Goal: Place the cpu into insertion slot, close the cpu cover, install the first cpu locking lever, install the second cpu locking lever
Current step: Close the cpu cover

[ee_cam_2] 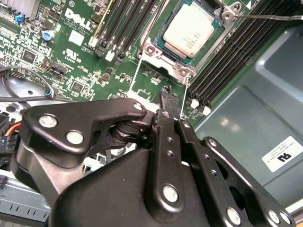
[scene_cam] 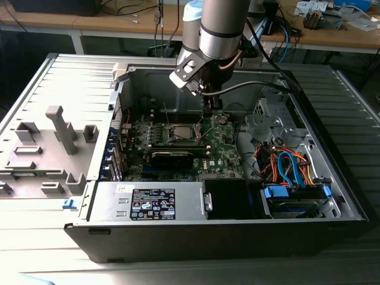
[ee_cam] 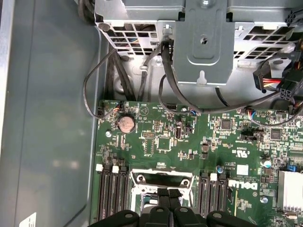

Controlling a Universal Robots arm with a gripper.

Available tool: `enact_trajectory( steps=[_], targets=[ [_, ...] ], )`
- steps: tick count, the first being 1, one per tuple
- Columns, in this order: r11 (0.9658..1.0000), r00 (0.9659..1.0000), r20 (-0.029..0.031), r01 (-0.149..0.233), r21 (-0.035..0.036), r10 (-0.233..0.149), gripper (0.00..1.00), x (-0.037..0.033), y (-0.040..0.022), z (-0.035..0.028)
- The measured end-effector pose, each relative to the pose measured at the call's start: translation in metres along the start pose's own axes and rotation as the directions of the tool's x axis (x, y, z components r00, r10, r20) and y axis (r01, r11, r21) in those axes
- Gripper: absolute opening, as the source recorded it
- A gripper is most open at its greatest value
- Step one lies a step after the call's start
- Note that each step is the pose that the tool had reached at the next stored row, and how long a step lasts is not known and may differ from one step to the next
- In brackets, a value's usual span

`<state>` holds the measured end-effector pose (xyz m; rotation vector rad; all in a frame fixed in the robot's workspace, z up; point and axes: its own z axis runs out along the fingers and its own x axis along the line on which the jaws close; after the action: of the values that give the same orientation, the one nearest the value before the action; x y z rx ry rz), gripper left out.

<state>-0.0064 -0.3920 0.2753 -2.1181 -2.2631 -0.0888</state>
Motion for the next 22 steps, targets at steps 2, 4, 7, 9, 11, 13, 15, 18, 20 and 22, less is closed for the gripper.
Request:
enact_trajectory(
  steps=[2, 4, 7, 9, 11, 13, 15, 18, 20, 22],
  targets=[
    [1.0, 1.0, 0.0001, 0.0, 0.0, 0.0, 0.11, -0.0001, 0.0016, 0.0],
    [1.0, 1.0, 0.0, 0.0, 0.0, 0.0, 0.11, -0.0002, 0.0026, 0.0],
    [1.0, 1.0, 0.0001, 0.0, 0.0, 0.0, 0.11, -0.0003, 0.0049, 0.0],
    [1.0, 1.0, 0.0, 0.0, 0.0, 0.0, 0.11, -0.0004, 0.006, 0.0001],
    [1.0, 1.0, 0.0, 0.0, 0.0, 0.0, 0.11, -0.0005, 0.0069, 0.0001],
    [1.0, 1.0, 0.0001, 0.0, 0.0, 0.0, 0.11, -0.0006, 0.0082, 0.0001],
    [1.0, 1.0, 0.0001, 0.0, 0.0, 0.0, 0.11, -0.0006, 0.0092, 0.0001],
    [1.0, 1.0, 0.0001, 0.0, 0.0, 0.0, 0.11, -0.0007, 0.0106, 0.0001],
    [1.0, 1.0, 0.0001, 0.0, 0.0, 0.0, 0.11, -0.0008, 0.0113, 0.0001],
    [1.0, 1.0, 0.0001, 0.0, 0.0001, 0.0, 0.11, -0.0009, 0.0123, 0.0001]
  ],
)
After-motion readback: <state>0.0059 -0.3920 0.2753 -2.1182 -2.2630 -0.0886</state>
